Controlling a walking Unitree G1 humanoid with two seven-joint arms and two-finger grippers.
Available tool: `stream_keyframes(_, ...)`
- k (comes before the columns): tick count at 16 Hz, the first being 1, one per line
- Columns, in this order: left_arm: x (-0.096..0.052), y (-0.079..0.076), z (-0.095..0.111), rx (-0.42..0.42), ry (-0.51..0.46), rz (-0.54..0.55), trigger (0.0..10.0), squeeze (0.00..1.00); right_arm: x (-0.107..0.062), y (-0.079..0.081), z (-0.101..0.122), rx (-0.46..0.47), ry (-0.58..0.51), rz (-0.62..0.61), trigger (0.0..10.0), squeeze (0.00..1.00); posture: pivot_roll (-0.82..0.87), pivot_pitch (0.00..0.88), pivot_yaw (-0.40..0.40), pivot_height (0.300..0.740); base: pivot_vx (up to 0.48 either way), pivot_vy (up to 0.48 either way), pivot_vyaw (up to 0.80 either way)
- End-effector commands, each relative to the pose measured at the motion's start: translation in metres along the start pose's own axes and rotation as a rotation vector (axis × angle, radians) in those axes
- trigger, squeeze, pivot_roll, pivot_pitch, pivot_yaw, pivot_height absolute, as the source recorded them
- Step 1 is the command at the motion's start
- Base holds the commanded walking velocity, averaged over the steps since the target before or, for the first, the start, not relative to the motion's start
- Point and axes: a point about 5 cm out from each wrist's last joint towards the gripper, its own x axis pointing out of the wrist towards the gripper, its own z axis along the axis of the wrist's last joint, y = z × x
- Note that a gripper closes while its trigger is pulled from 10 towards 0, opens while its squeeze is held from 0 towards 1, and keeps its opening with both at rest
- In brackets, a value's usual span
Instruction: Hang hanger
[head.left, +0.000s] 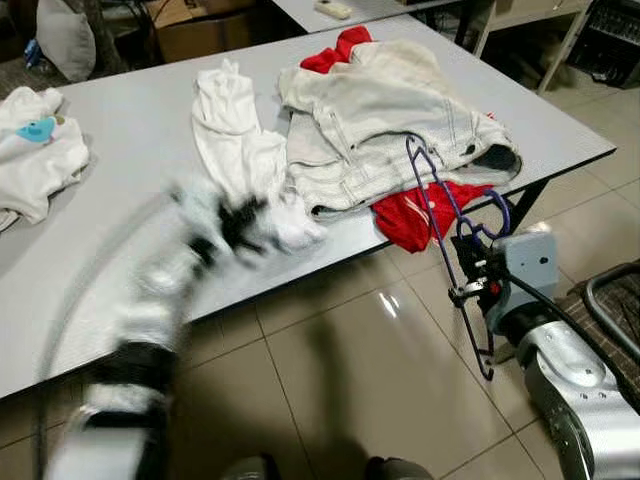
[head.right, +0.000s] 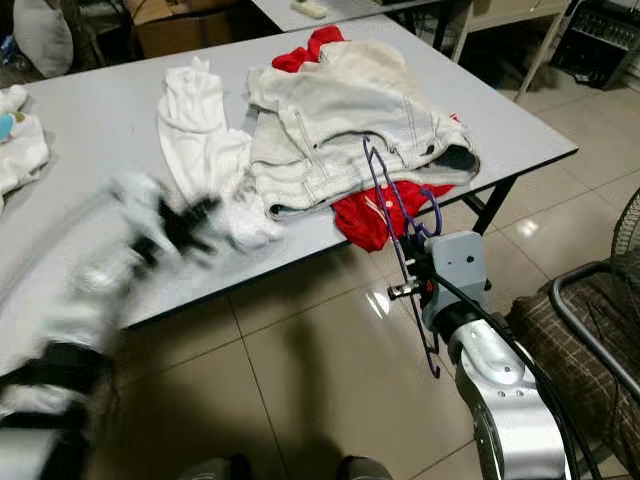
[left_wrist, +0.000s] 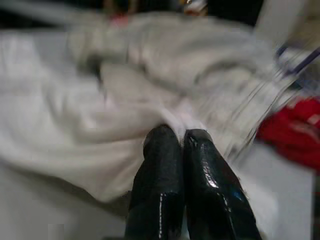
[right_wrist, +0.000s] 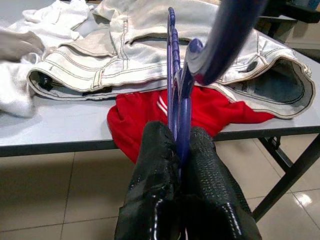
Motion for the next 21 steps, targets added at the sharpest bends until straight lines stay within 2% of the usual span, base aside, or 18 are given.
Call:
stream_keyframes(1, -0.002, 0.004, 0.026, 0.018, -0.055, -0.076, 0.0, 0.0, -0.001, -0.001, 0.001, 0.003, -0.007, -0.007, 10.0, 0.0, -0.15, 0.126, 0.052, 0.74, 0.0, 0.0, 0.0)
stream_keyframes(2, -0.006, 0.011, 0.037, 0.032, -0.048, -0.109, 0.0, 0.0, -0.001, 0.0, 0.0, 0.012, -0.007, -0.007, 10.0, 0.0, -0.14, 0.125, 0.051, 0.74, 0.0, 0.0, 0.0)
stream_keyframes(4, -0.012, 0.022, 0.04, 0.071, -0.005, -0.099, 0.0, 0.0, 0.0, 0.001, 0.0, 0.016, -0.005, -0.005, 10.0, 0.0, -0.14, 0.125, 0.052, 0.74, 0.0, 0.0, 0.0)
stream_keyframes(5, -0.015, 0.029, 0.032, 0.077, 0.049, -0.048, 0.0, 0.0, 0.0, 0.002, -0.001, 0.016, -0.005, -0.003, 10.0, 0.0, -0.14, 0.125, 0.053, 0.74, 0.0, 0.0, 0.0)
stream_keyframes(6, -0.02, 0.029, 0.011, 0.083, 0.15, 0.02, 0.0, 0.0, 0.0, 0.003, -0.001, 0.017, -0.004, 0.0, 10.0, 0.0, -0.14, 0.128, 0.053, 0.74, 0.0, 0.0, 0.0)
stream_keyframes(8, -0.02, 0.021, 0.001, 0.091, 0.175, 0.019, 0.0, 0.0, 0.0, 0.003, -0.002, 0.016, 0.002, 0.001, 10.0, 0.0, -0.14, 0.13, 0.052, 0.74, 0.0, 0.0, 0.0)
stream_keyframes(9, -0.019, 0.02, -0.001, 0.116, 0.16, 0.054, 1.0, 0.0, -0.001, 0.003, -0.003, 0.015, 0.005, 0.002, 10.0, 0.0, -0.14, 0.131, 0.052, 0.74, 0.0, 0.0, 0.0)
stream_keyframes(10, -0.017, 0.022, 0.006, 0.097, 0.093, 0.096, 0.0, 0.0, -0.001, 0.003, -0.003, 0.014, 0.006, 0.002, 10.0, 0.0, -0.14, 0.132, 0.052, 0.74, 0.0, 0.0, 0.0)
stream_keyframes(11, -0.013, 0.024, 0.024, 0.033, -0.027, 0.122, 0.0, 0.0, -0.001, 0.002, -0.002, 0.013, 0.003, 0.0, 10.0, 0.0, -0.14, 0.131, 0.052, 0.74, 0.0, 0.0, 0.0)
stream_keyframes(12, -0.008, 0.023, 0.049, -0.05, -0.155, 0.086, 0.0, 0.0, 0.0, 0.001, 0.0, 0.017, -0.005, -0.007, 10.0, 0.0, -0.14, 0.129, 0.053, 0.74, 0.0, 0.0, 0.0)
stream_keyframes(13, -0.006, 0.02, 0.063, -0.086, -0.218, 0.036, 0.0, 0.0, 0.0, 0.001, 0.0, 0.018, -0.007, -0.01, 10.0, 0.0, -0.14, 0.128, 0.054, 0.74, 0.0, 0.0, 0.0)
stream_keyframes(14, -0.003, 0.014, 0.092, -0.16, -0.336, -0.065, 0.0, 0.0, 0.0, 0.001, 0.0, 0.023, -0.011, -0.013, 10.0, 0.0, -0.14, 0.124, 0.056, 0.74, 0.0, 0.0, 0.0)
stream_keyframes(15, -0.002, 0.011, 0.108, -0.186, -0.384, -0.125, 0.0, 0.0, 0.001, 0.002, 0.0, 0.026, -0.011, -0.013, 10.0, 0.0, -0.14, 0.122, 0.058, 0.74, 0.0, 0.0, 0.0)
stream_keyframes(16, 0.0, 0.011, 0.107, -0.125, -0.334, -0.134, 0.0, 0.0, 0.001, 0.003, 0.0, 0.028, -0.01, -0.011, 10.0, 0.0, -0.14, 0.12, 0.06, 0.74, 0.0, 0.0, 0.0)
stream_keyframes(18, 0.004, 0.013, 0.085, 0.016, -0.155, -0.097, 0.0, 0.0, 0.001, 0.005, -0.001, 0.032, -0.008, -0.007, 10.0, 0.0, -0.14, 0.117, 0.066, 0.74, 0.0, 0.0, 0.0)
stream_keyframes(19, 0.004, 0.013, 0.08, 0.041, -0.115, -0.093, 0.0, 0.0, 0.001, 0.005, -0.002, 0.032, -0.007, -0.006, 10.0, 0.0, -0.14, 0.117, 0.066, 0.74, 0.0, 0.0, 0.0)
stream_keyframes(21, 0.004, 0.014, 0.048, 0.235, 0.122, -0.053, 0.0, 0.0, 0.001, 0.006, -0.003, 0.027, 0.001, 0.0, 10.0, 0.0, -0.14, 0.112, 0.066, 0.74, 0.0, 0.0, 0.0)
